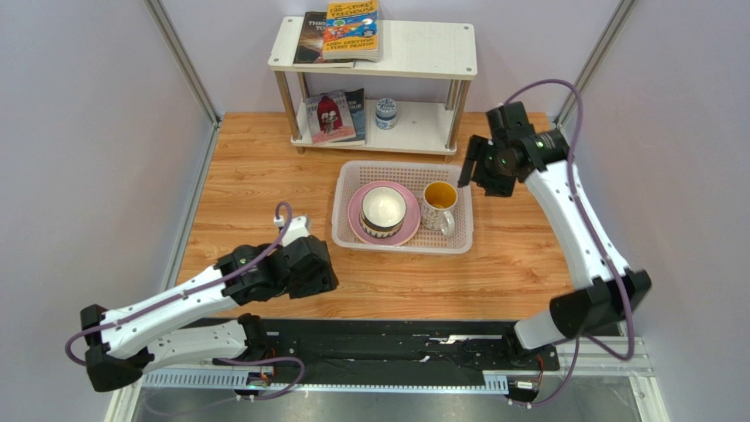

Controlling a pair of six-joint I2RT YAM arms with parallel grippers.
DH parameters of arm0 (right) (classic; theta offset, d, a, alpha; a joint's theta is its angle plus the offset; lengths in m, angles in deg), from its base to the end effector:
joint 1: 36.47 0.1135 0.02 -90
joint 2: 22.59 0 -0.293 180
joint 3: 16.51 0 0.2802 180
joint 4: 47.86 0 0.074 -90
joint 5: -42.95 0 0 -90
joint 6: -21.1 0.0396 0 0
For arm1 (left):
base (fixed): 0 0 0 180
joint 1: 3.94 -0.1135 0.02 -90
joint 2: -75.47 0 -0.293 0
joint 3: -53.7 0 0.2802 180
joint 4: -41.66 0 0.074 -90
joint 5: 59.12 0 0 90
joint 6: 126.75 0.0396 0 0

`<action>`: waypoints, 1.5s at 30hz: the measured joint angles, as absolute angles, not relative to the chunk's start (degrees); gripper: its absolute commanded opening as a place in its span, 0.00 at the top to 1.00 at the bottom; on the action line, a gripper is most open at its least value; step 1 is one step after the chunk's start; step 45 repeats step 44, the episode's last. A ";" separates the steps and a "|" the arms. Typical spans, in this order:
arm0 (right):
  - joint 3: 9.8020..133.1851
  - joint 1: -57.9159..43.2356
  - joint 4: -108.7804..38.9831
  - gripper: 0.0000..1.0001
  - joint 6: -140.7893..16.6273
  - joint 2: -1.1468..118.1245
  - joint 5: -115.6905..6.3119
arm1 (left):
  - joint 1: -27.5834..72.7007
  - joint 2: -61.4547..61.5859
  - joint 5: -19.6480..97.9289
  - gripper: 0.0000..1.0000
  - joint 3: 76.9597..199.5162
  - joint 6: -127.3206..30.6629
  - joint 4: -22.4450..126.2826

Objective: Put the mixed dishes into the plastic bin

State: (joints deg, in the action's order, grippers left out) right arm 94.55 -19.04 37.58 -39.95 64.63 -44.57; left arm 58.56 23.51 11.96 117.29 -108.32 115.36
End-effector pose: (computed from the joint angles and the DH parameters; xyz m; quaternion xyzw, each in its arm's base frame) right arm 0.3021 0.0930 0.4195 0.1026 0.9638 0.0773 0.2337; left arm 0.0881 -0.1414 0.3023 -0.1152 0.9511 -0.1569 0.2397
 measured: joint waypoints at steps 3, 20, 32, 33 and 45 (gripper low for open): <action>84.00 -21.99 33.13 0.33 -40.32 53.81 -45.68 | 58.34 25.95 10.83 0.32 123.76 -106.42 116.09; 63.26 -31.04 24.58 0.34 -35.12 35.30 -49.86 | 39.87 20.93 15.92 0.33 148.79 -98.35 127.98; 50.53 -32.17 19.84 0.36 -27.09 19.19 -52.52 | 21.75 26.48 35.98 0.33 125.95 -93.92 121.90; 49.86 -32.17 19.66 0.36 -26.35 18.66 -52.52 | 21.31 28.16 37.18 0.33 124.61 -94.11 121.00; 49.11 -32.22 18.18 0.36 -22.59 19.41 -52.09 | 21.03 34.65 42.21 0.35 120.15 -95.97 117.70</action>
